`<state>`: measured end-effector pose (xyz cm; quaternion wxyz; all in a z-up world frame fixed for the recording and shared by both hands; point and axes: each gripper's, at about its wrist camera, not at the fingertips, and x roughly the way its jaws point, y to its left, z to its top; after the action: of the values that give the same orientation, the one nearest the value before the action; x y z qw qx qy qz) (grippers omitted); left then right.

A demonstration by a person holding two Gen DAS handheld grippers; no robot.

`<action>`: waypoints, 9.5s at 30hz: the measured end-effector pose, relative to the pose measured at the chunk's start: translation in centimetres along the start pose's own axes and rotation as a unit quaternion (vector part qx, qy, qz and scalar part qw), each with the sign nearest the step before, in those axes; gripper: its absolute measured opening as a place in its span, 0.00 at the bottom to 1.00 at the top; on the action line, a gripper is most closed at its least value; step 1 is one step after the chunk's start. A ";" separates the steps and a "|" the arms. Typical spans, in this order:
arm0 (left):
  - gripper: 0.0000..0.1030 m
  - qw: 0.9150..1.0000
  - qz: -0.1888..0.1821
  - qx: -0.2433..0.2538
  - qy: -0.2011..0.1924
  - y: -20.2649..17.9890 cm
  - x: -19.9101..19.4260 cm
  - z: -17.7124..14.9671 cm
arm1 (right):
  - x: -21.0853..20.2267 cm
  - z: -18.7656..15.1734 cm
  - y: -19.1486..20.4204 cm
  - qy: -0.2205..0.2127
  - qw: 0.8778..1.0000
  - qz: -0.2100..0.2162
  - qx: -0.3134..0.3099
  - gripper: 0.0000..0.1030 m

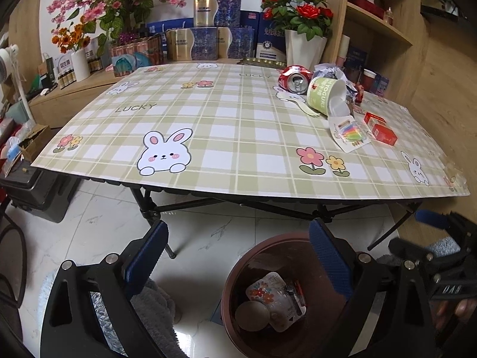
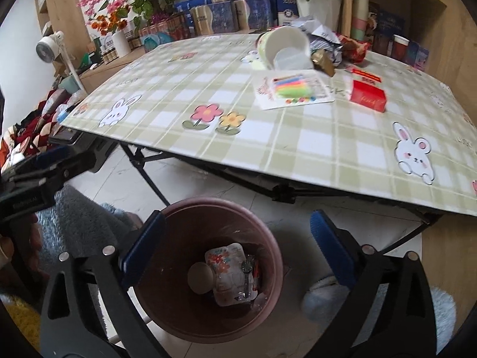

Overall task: Collect trash
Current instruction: 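Grasp the red cigarette box with the right gripper, then grasp the white candle card with the left gripper while the right gripper lifts the box, then drop the candle card into the bin with the left gripper while the right carries the box, then lower the red box into the bin and open the right gripper, then move the right gripper to the white round lid beside the yogurt cup, then grasp the white lid with the right gripper while the left grasps a clear wrapper, then carry the wrapper to the bin and open the left gripper while the right carries the lid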

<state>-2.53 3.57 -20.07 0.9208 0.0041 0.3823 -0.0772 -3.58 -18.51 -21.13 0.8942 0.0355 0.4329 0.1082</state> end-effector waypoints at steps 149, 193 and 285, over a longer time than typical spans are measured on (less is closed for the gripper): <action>0.87 0.983 -0.155 0.056 0.076 -2.8 1.8 1.3 | -3.3 1.5 -5.1 -0.043 0.992 -0.014 0.118 0.57; 0.91 0.998 -0.048 -0.040 -0.011 4.1 -1.1 0.1 | 1.6 -0.3 1.6 0.051 0.999 0.000 0.011 0.94; 0.16 0.972 -0.116 0.205 0.017 -18.0 20.2 17.4 | 4.7 12.3 -18.8 -0.042 0.992 -0.009 0.120 0.64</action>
<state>21.14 -18.18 -21.03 0.8783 0.1495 0.3721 -0.2604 11.86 -35.36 -20.01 0.9018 0.1433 0.4052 0.0456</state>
